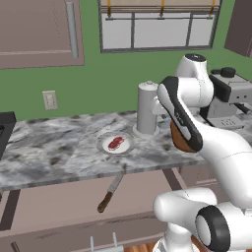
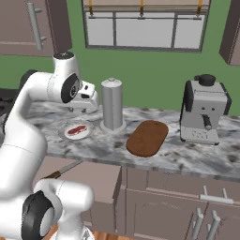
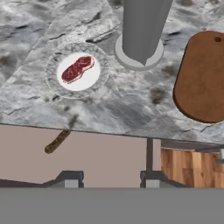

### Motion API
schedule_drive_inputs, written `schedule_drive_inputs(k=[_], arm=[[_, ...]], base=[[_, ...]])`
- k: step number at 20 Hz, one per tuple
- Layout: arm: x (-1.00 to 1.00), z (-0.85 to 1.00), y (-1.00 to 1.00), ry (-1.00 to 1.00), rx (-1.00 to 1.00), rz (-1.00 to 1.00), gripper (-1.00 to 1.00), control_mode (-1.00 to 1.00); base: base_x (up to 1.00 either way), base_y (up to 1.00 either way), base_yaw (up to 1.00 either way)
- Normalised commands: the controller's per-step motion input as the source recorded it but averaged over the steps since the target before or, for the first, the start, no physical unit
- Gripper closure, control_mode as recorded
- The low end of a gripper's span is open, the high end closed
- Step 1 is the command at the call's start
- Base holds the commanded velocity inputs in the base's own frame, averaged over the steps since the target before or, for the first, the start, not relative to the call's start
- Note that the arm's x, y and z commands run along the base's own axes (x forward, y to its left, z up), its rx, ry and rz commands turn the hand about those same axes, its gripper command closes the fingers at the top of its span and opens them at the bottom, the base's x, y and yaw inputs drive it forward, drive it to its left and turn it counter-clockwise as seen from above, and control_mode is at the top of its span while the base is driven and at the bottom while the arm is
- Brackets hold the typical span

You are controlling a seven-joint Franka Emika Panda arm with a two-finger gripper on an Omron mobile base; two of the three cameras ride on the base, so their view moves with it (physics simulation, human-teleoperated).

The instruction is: Pick up the knife from the drawer and place it on the cutting board. Then place the meat from the plate to the cutting board.

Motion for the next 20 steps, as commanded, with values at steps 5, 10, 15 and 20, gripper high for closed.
schedule_drive_inputs(k=[5, 10, 15, 20], arm=[[-0.36, 0.0, -0.04, -0.08, 0.0, 0.0, -1.0, -1.0], [-0.61, 0.0, -0.15, -0.19, 0.0, 0.0, -1.0, -1.0], [-0.46, 0.0, -0.01, -0.12, 0.0, 0.0, -1.0, -1.0], [-0.43, 0.0, 0.0, -0.02, 0.01, -0.03, -1.0, -1.0]], base=[[0.0, 0.0, 0.0], [0.0, 0.0, 0.0], [0.0, 0.0, 0.0], [0.0, 0.0, 0.0]])
